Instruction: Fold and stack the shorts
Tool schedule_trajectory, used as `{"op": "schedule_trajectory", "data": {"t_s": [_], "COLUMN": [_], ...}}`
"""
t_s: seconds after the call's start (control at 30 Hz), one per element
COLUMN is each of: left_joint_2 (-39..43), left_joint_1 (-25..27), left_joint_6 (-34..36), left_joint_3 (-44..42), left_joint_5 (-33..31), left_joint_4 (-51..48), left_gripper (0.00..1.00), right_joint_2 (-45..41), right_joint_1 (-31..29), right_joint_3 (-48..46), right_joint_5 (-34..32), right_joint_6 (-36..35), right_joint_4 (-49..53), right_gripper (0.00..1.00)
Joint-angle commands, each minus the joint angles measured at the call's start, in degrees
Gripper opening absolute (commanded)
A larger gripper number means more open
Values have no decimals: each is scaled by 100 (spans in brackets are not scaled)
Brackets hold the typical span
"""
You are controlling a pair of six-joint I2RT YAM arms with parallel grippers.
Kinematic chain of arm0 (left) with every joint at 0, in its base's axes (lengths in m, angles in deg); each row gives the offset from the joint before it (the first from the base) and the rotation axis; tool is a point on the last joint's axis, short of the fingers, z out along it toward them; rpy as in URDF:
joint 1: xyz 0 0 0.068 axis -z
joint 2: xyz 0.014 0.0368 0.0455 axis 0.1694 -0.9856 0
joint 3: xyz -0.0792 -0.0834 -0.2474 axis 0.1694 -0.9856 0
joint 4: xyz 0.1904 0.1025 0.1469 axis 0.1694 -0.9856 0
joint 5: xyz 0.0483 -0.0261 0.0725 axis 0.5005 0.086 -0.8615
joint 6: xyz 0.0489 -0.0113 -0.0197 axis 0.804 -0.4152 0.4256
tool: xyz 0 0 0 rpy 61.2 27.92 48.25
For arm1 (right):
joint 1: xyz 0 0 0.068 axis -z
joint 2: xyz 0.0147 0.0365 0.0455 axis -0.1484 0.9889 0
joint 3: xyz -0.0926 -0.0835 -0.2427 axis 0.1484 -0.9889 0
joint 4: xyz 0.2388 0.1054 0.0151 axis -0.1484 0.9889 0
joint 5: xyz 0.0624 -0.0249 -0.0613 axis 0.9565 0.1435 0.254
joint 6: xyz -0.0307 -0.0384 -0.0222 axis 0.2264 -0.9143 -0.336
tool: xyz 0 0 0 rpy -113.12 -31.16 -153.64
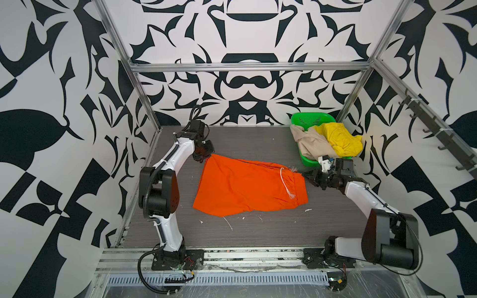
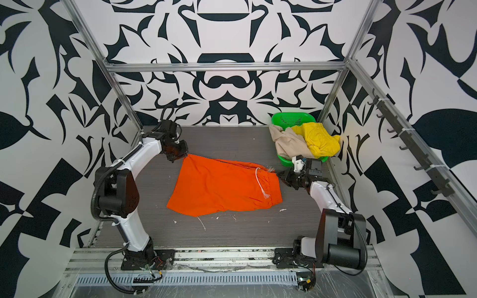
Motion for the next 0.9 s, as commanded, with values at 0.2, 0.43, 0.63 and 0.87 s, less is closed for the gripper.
{"op": "schedule_trajectory", "data": {"t_s": [0.2,0.43,0.63,0.87], "left_joint_2": [968,1160,867,-21], "left_joint_1": [-218,-438,-514,-518], "left_joint_6": [-71,-46,46,93], "left_joint_3": [-590,-889,-972,-591], "left_joint_5": [-335,-435,-421,-409], "left_joint_4": [-3,134,331,520], "left_gripper": [0,0,0,0], "right_joint_2": [-505,-559,178,1414], "right_joint_1": [-586,-845,-907,-969], "right_joint_3": [646,866,1232,1744], "right_joint_5": [53,-197,-561,-782], "right_joint_6": [-444,-543,-477,-433], "right_joint_4": [81,-210,-192,-253], "right_gripper": [0,0,0,0]}}
